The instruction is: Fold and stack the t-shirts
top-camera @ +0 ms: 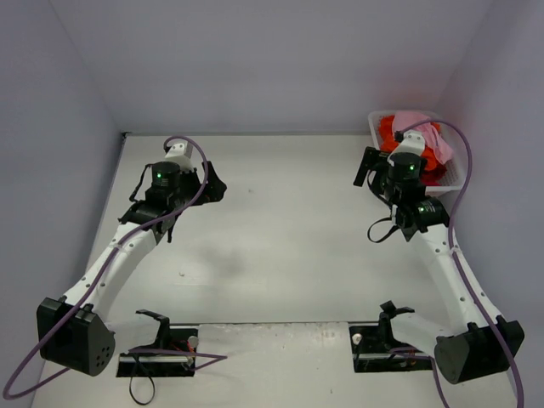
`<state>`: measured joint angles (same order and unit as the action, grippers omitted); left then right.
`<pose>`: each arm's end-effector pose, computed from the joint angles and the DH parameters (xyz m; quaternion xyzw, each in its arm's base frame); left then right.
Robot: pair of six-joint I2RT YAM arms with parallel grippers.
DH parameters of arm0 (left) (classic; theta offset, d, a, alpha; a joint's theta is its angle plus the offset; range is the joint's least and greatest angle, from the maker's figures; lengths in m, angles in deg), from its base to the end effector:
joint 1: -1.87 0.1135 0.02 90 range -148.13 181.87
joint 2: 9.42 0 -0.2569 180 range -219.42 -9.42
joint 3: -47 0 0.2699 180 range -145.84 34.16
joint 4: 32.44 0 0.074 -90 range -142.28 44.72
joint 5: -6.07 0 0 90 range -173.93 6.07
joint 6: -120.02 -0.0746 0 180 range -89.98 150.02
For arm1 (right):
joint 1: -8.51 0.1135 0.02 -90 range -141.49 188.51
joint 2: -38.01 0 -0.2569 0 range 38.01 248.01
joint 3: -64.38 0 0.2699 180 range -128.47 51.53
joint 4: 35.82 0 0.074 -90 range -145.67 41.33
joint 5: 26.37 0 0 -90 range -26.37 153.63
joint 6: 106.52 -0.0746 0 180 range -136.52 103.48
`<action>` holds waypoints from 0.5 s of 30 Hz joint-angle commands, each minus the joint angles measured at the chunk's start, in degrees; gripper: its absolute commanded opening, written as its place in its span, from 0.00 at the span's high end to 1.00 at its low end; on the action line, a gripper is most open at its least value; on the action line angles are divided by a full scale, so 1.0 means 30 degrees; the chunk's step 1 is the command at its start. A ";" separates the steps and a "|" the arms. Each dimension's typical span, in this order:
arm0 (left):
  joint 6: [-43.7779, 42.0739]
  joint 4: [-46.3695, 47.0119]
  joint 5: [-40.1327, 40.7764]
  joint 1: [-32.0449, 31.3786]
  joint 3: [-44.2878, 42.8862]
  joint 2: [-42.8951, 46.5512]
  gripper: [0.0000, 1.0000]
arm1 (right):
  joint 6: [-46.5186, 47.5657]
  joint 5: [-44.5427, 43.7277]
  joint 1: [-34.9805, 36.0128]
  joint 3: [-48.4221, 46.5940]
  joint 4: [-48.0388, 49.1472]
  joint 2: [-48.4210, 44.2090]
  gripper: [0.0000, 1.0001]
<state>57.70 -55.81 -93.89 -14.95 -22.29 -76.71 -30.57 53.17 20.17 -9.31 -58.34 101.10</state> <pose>0.3101 -0.1072 0.3062 -0.0291 0.8238 -0.2790 0.4926 0.3095 0.0500 0.3618 0.0735 0.7721 0.0705 0.6273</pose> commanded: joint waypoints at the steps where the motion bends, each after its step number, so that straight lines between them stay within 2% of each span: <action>1: -0.0087 0.0666 0.0213 -0.0048 -0.0169 0.0310 0.14 | 0.0023 0.0029 -0.0020 -0.0199 0.0587 -0.0668 0.00; 15: -0.0087 0.0666 0.0301 -0.0048 -0.0140 0.0310 0.14 | 0.0081 0.0146 -0.0020 -0.0170 0.0587 -0.0639 0.00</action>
<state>57.70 -55.81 -93.87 -14.95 -22.18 -76.71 -30.52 53.57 20.17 -9.31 -58.82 100.43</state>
